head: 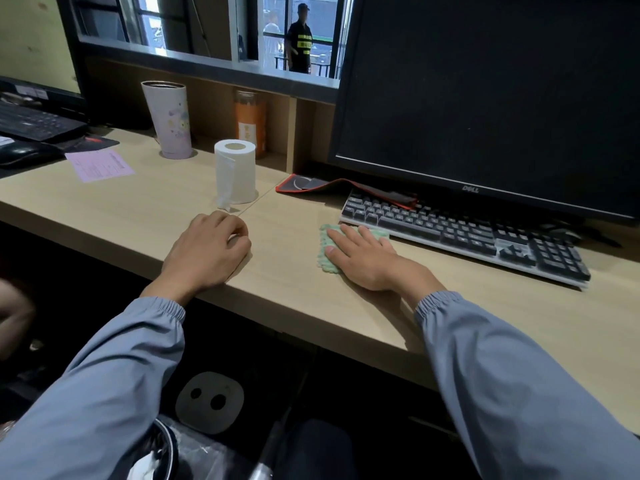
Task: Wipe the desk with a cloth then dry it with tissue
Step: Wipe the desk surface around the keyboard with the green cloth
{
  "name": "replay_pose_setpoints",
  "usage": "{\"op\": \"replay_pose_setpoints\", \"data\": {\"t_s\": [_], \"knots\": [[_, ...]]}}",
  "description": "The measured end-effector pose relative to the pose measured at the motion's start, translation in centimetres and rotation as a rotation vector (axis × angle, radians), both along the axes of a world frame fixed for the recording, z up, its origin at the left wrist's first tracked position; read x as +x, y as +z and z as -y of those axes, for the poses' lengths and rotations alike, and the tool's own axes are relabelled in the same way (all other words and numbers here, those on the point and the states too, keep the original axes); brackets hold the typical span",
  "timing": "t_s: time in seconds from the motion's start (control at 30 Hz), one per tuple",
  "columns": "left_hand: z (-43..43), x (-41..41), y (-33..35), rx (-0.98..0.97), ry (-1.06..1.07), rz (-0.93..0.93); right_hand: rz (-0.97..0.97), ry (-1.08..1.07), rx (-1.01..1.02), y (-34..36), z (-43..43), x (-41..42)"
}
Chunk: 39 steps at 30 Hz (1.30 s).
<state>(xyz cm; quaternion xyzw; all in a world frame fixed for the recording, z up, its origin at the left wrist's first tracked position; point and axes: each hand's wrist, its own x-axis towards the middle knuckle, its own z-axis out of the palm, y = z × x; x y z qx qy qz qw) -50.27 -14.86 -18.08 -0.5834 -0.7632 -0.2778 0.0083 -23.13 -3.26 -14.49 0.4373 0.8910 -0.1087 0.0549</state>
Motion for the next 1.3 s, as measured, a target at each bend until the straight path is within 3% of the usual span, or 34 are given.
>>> {"op": "replay_pose_setpoints", "data": {"t_s": [0.83, 1.03, 1.3], "knots": [[0.1, 1.0, 0.8, -0.080, 0.034, -0.044, 0.016, -0.265, 0.016, -0.2, 1.1, 18.8], [-0.8, 4.1, 2.0, -0.112, 0.058, -0.077, 0.009, -0.333, 0.025, -0.2, 1.0, 22.1], [-0.8, 10.5, 2.1, -0.011, -0.114, -0.018, 0.012, -0.424, 0.027, 0.1, 1.6, 26.8]]}}
